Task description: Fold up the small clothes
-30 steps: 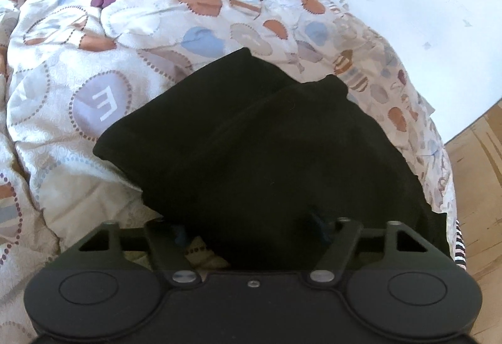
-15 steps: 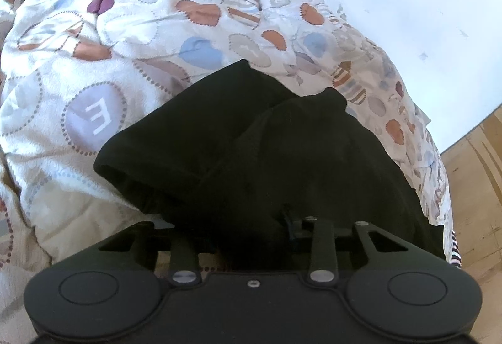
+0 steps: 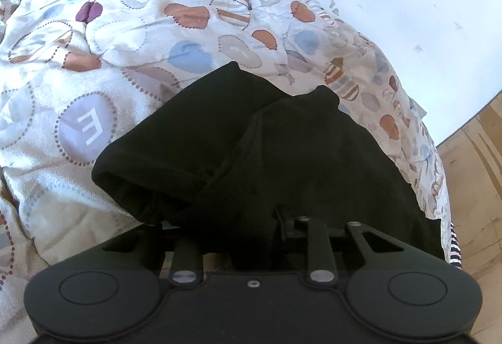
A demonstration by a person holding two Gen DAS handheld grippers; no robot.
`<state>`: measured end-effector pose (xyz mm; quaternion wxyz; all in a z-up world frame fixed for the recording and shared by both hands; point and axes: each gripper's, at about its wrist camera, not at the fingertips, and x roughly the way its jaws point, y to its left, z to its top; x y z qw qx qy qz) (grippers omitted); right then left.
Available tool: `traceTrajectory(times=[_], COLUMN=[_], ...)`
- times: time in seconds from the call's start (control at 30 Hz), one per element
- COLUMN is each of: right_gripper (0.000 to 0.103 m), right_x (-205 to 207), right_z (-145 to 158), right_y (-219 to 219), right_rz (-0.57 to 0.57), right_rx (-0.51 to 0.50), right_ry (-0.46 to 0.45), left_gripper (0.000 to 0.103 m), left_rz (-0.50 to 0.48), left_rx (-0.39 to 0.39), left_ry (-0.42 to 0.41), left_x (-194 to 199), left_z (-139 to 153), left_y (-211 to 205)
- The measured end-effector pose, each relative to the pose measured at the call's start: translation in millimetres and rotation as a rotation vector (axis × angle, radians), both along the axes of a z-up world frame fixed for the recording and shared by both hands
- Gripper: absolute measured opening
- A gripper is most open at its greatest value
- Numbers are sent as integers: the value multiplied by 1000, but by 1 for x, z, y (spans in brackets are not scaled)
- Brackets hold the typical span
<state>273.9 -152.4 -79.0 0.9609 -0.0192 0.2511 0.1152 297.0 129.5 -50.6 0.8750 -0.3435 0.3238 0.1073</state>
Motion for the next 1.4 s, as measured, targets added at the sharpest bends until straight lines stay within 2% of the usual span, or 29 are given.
traceTrajectory(times=[0.2,0.33,0.43,0.67,0.8,0.9,1.03,1.13,1.27,1.4], right_gripper=[103,103,103,103,103,103,103,103,103,103], right_x=[-12,-25,-39,-73,-88,-99,-115,-127,-140,-149], right_z=[11,15,18,26,32,35,37,36,25,12], right_y=[-17,-31,-44,-89,-120,-144,-181,-210,-238,-250], right_rz=[-18,-62,-91,-194,-264,-325,-424,-509,-598,-635], right_rx=[30,31,39,53,81,90,104,114,112,98], right_ry=[5,-9,-30,-58,-72,-90,-110,-110,-88,-57], left_gripper=[17,14,14,11,10,10,10,9,9,11], left_rz=[-17,-29,-69,-231,-372,-498,-711,-829,-896,-910], left_rx=[30,61,120,309,425,458,448,431,416,433], left_ry=[-6,-25,-42,-132,-209,-248,-276,-256,-212,-190], left_x=[1,3,9,40,53,58,57,50,41,35], left_z=[7,15,27,71,96,104,101,88,63,48], left_y=[-4,-11,-23,-74,-127,-170,-228,-264,-289,-297])
